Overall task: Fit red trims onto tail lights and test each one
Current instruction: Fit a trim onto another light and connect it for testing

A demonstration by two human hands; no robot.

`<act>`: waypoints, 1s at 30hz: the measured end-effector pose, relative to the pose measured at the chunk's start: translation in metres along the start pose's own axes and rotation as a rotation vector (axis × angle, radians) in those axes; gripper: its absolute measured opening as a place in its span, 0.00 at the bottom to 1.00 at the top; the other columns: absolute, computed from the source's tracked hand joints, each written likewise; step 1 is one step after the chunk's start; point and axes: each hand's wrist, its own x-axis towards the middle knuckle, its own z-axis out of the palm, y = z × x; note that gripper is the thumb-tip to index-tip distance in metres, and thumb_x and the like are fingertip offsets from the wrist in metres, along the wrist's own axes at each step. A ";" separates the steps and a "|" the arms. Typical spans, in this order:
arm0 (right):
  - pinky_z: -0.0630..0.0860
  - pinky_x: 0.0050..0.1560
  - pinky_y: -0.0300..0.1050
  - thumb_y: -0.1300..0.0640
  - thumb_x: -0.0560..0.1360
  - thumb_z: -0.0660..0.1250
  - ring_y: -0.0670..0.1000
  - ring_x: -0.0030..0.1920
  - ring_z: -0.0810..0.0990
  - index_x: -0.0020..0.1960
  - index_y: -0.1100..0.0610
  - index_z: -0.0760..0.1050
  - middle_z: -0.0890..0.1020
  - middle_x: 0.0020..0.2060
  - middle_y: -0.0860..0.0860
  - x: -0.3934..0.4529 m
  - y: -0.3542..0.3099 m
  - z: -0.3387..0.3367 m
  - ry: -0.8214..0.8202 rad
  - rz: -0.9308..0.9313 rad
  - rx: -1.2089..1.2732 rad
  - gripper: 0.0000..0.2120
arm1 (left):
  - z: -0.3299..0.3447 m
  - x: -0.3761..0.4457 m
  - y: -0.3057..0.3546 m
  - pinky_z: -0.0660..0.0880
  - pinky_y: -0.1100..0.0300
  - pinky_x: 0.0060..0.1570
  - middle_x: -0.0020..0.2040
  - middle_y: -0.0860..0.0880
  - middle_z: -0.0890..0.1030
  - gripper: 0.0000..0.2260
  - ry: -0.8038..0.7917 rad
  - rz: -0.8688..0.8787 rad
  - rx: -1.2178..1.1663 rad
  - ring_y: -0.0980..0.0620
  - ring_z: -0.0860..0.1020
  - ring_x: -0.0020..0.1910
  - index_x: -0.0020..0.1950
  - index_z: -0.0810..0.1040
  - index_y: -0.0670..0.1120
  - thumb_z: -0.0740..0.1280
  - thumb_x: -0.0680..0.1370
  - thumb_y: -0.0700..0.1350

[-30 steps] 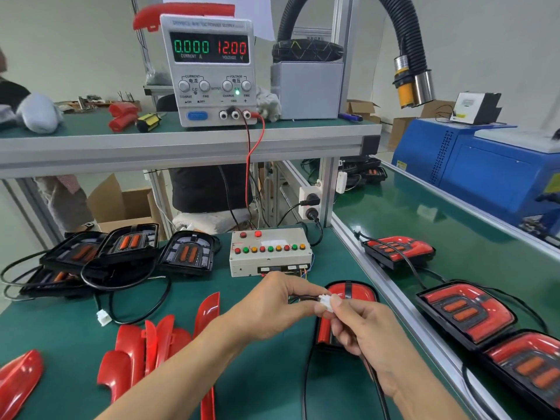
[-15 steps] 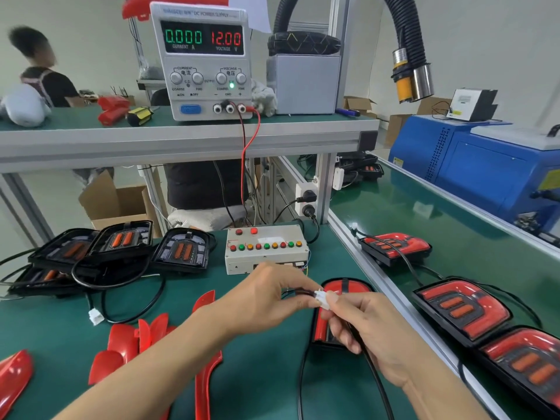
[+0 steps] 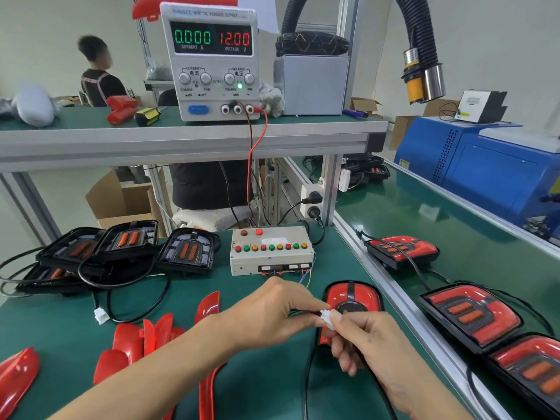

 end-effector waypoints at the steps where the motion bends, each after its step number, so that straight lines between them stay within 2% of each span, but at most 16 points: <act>1: 0.75 0.28 0.43 0.42 0.72 0.69 0.52 0.28 0.79 0.38 0.64 0.83 0.83 0.31 0.59 -0.001 0.001 0.000 0.022 -0.007 -0.060 0.24 | 0.000 0.001 -0.002 0.70 0.71 0.45 0.45 0.51 0.85 0.09 -0.010 -0.004 0.000 0.65 0.76 0.41 0.60 0.85 0.47 0.71 0.81 0.45; 3: 0.79 0.34 0.46 0.36 0.73 0.67 0.50 0.31 0.84 0.39 0.62 0.84 0.84 0.32 0.56 -0.006 0.005 -0.006 0.122 -0.057 -0.259 0.28 | -0.002 0.000 -0.006 0.72 0.68 0.46 0.45 0.50 0.85 0.09 -0.051 -0.027 0.001 0.61 0.78 0.42 0.59 0.85 0.46 0.71 0.80 0.45; 6: 0.78 0.41 0.47 0.35 0.77 0.63 0.46 0.32 0.84 0.38 0.48 0.84 0.84 0.30 0.44 -0.016 0.016 -0.037 0.564 -0.137 -0.501 0.21 | -0.005 -0.009 -0.016 0.76 0.60 0.47 0.44 0.51 0.84 0.08 -0.153 -0.121 0.021 0.57 0.79 0.42 0.57 0.86 0.47 0.72 0.79 0.47; 8: 0.79 0.50 0.53 0.36 0.78 0.61 0.49 0.35 0.84 0.39 0.45 0.82 0.85 0.31 0.43 -0.021 0.026 -0.057 0.735 -0.019 -0.515 0.18 | -0.002 -0.016 -0.022 0.77 0.57 0.45 0.43 0.50 0.85 0.08 -0.236 -0.202 0.032 0.56 0.79 0.40 0.55 0.86 0.48 0.72 0.79 0.48; 9: 0.80 0.51 0.55 0.36 0.78 0.60 0.49 0.33 0.85 0.41 0.47 0.80 0.85 0.32 0.45 -0.021 0.031 -0.063 0.732 0.054 -0.521 0.19 | 0.001 -0.018 -0.023 0.78 0.56 0.44 0.42 0.50 0.85 0.08 -0.266 -0.238 0.025 0.55 0.80 0.39 0.54 0.86 0.48 0.71 0.78 0.49; 11: 0.83 0.42 0.54 0.36 0.79 0.60 0.50 0.28 0.84 0.43 0.52 0.80 0.85 0.30 0.49 -0.014 0.045 -0.065 0.630 0.163 -0.437 0.21 | 0.011 -0.020 -0.022 0.78 0.55 0.43 0.41 0.50 0.85 0.09 -0.312 -0.286 0.006 0.53 0.79 0.38 0.55 0.85 0.49 0.70 0.78 0.50; 13: 0.81 0.31 0.49 0.40 0.80 0.62 0.56 0.28 0.85 0.46 0.58 0.81 0.86 0.31 0.54 -0.006 0.054 -0.061 0.516 0.233 -0.205 0.22 | 0.021 -0.018 -0.018 0.77 0.56 0.41 0.41 0.50 0.84 0.09 -0.344 -0.290 0.012 0.53 0.78 0.37 0.55 0.85 0.49 0.69 0.78 0.49; 15: 0.79 0.27 0.44 0.44 0.82 0.64 0.60 0.30 0.85 0.49 0.62 0.83 0.86 0.34 0.58 0.003 0.061 -0.060 0.428 0.246 -0.058 0.21 | 0.026 -0.017 -0.016 0.75 0.56 0.39 0.40 0.50 0.83 0.10 -0.345 -0.286 0.014 0.53 0.76 0.36 0.54 0.85 0.48 0.69 0.78 0.50; 18: 0.79 0.27 0.43 0.48 0.83 0.64 0.58 0.30 0.83 0.50 0.64 0.84 0.86 0.37 0.62 0.013 0.065 -0.059 0.366 0.204 0.061 0.20 | 0.026 -0.015 -0.015 0.75 0.57 0.38 0.39 0.50 0.83 0.10 -0.328 -0.292 0.006 0.53 0.75 0.35 0.54 0.85 0.47 0.68 0.79 0.51; 23: 0.80 0.29 0.42 0.51 0.84 0.61 0.55 0.30 0.82 0.48 0.66 0.82 0.85 0.35 0.63 0.025 0.073 -0.054 0.433 0.060 0.098 0.21 | 0.034 -0.017 -0.016 0.73 0.53 0.40 0.40 0.47 0.81 0.13 -0.335 -0.216 0.125 0.47 0.76 0.38 0.50 0.84 0.46 0.63 0.81 0.53; 26: 0.80 0.30 0.43 0.51 0.85 0.60 0.55 0.32 0.83 0.49 0.64 0.82 0.86 0.37 0.61 0.027 0.075 -0.052 0.427 -0.002 0.120 0.19 | 0.038 -0.017 -0.019 0.74 0.54 0.45 0.43 0.50 0.82 0.11 -0.314 -0.181 0.231 0.48 0.77 0.44 0.53 0.84 0.50 0.64 0.81 0.52; 28: 0.80 0.32 0.44 0.49 0.85 0.59 0.56 0.32 0.83 0.50 0.62 0.83 0.85 0.37 0.61 0.026 0.080 -0.053 0.413 -0.053 0.100 0.20 | 0.035 -0.016 -0.020 0.74 0.54 0.45 0.41 0.50 0.80 0.10 -0.277 -0.165 0.269 0.49 0.76 0.43 0.47 0.84 0.49 0.64 0.78 0.51; 30: 0.80 0.33 0.44 0.46 0.83 0.59 0.56 0.33 0.84 0.50 0.58 0.83 0.85 0.37 0.60 0.024 0.085 -0.053 0.408 -0.104 0.063 0.19 | 0.027 -0.015 -0.024 0.75 0.57 0.46 0.41 0.51 0.81 0.10 -0.208 -0.179 0.278 0.50 0.77 0.43 0.47 0.85 0.49 0.65 0.74 0.49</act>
